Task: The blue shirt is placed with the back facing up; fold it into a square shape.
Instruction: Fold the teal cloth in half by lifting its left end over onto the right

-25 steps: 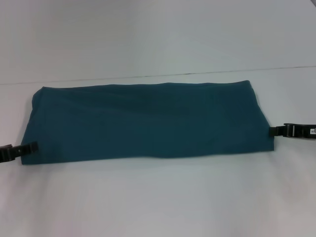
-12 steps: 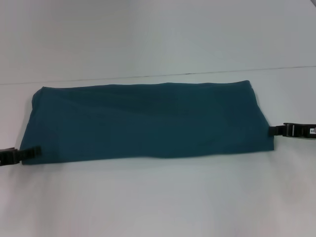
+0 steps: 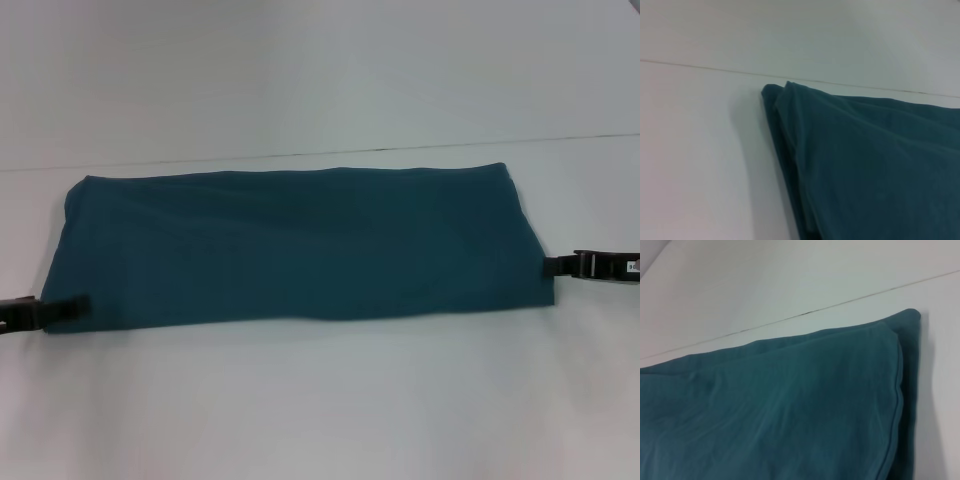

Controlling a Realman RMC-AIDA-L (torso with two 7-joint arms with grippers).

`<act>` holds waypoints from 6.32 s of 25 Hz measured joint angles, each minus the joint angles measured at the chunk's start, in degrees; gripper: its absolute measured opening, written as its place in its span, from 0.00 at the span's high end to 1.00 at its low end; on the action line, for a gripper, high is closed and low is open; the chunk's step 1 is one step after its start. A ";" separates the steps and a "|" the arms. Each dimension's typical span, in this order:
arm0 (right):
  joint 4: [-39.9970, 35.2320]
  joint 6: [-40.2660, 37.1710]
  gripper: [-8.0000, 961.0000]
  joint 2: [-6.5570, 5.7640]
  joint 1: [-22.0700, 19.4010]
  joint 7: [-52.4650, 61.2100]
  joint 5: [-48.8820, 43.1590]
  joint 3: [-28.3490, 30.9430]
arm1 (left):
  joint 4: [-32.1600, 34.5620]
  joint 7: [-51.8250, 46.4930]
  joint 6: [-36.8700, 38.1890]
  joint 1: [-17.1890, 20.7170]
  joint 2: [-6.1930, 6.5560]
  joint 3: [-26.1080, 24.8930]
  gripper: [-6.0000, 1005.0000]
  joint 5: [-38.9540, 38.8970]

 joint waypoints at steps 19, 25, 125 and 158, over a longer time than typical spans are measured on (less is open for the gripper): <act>0.00 0.00 0.98 0.06 -0.03 -0.09 -0.01 -0.01 | -0.32 -0.11 -0.97 -0.86 0.09 1.44 0.60 1.44; -0.01 0.00 0.98 0.13 -0.03 -0.15 0.00 -0.01 | -0.38 -0.11 -1.35 -0.91 0.09 1.39 0.83 1.49; -0.91 -2.03 0.98 0.41 -3.61 -3.02 0.13 5.34 | 4.88 -2.98 5.13 0.76 0.88 2.21 0.98 4.57; -6.85 -7.98 0.47 1.79 -4.75 -5.13 0.36 9.72 | 13.09 -6.75 9.98 2.65 0.77 -4.41 0.73 5.36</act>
